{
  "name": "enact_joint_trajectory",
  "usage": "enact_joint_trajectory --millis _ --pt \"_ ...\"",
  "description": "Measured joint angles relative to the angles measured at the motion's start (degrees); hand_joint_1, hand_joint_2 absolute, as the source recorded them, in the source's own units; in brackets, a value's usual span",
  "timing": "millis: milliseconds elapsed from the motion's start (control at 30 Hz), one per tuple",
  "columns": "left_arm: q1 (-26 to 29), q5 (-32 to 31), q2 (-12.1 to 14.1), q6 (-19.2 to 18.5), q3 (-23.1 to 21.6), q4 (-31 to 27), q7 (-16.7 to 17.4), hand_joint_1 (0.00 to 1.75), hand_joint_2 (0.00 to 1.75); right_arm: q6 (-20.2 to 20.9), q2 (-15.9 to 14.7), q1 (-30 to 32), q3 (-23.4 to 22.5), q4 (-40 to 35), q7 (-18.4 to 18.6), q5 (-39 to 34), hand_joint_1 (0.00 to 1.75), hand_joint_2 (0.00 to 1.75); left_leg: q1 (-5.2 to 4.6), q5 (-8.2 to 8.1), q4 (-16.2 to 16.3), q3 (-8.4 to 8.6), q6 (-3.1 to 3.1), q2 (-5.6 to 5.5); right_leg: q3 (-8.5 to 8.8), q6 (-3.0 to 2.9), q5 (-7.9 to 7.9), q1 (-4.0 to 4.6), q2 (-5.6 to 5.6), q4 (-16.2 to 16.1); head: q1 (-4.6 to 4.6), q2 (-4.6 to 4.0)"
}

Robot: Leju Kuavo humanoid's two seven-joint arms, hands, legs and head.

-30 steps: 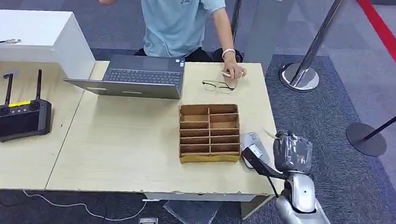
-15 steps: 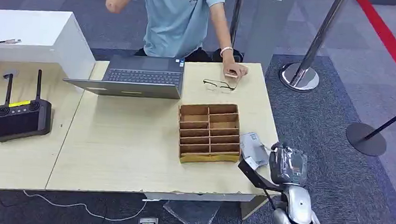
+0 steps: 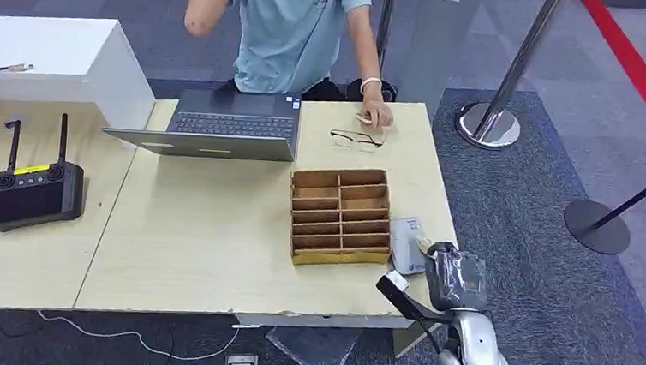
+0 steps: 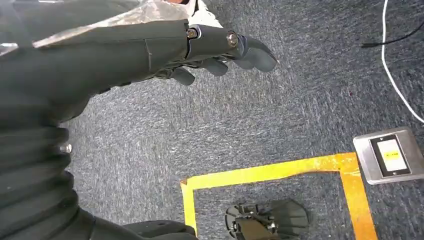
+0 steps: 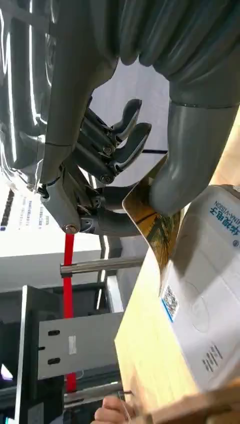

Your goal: Pass the card to the sensor for recognition and then transmit it.

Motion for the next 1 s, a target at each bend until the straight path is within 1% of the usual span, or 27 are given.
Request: enact_joint_trajectory --millis 100,200,267,333,733,1000 --pt "0.00 -0.11 -0.07 0.00 0.00 0.00 0.02 0.00 1.75 -0.02 0.77 -0.03 -0.33 0.81 -0.86 0.09 1.75 1.75 0.01 0.00 0.00 0.01 0.00 0.01 0.02 0.00 0.00 0.01 0.00 0.00 -0.02 0.00" --pt "0.00 -0.20 -0.07 0.00 0.00 0.00 0.09 0.00 1.75 -0.11 0.98 -0.15 -0.31 1.93 -0.83 -1.99 1.75 1.75 0.02 0.00 0.00 0.04 0.00 0.00 0.05 0.00 0.00 0.01 0.00 0.00 -0.02 0.00" --pt "-0.03 0.24 -0.07 0.15 -0.09 -0.02 0.17 0.00 1.75 -0.09 0.98 -0.38 0.37 2.58 2.87 -3.67 1.75 1.75 0.02 0.00 0.00 0.06 0.00 0.01 0.09 0.00 0.00 0.02 0.00 0.00 -0.02 0.00" --pt "-0.03 0.52 -0.07 0.35 -0.28 -0.02 0.13 0.00 1.75 -0.09 0.70 -0.41 1.66 3.08 4.02 -3.78 1.75 1.75 0.02 0.00 0.00 0.06 0.00 0.01 0.08 0.00 0.00 0.02 0.00 0.00 0.00 0.00" --pt "-0.06 0.83 -0.09 0.37 -0.48 -0.04 -0.22 0.00 1.75 -0.11 0.83 -0.75 2.05 5.12 1.09 -2.10 1.75 1.75 0.02 0.00 0.00 0.12 0.00 0.02 0.12 0.00 0.00 0.02 0.01 0.00 -0.02 0.00" --pt "-0.06 0.79 -0.07 0.35 -0.72 -0.02 -0.35 0.00 1.75 -0.33 0.92 -0.84 0.20 4.94 0.35 -1.79 1.75 1.75 0.01 0.00 0.01 0.12 0.00 0.02 0.13 0.00 0.01 0.01 0.01 0.00 -0.02 0.00"
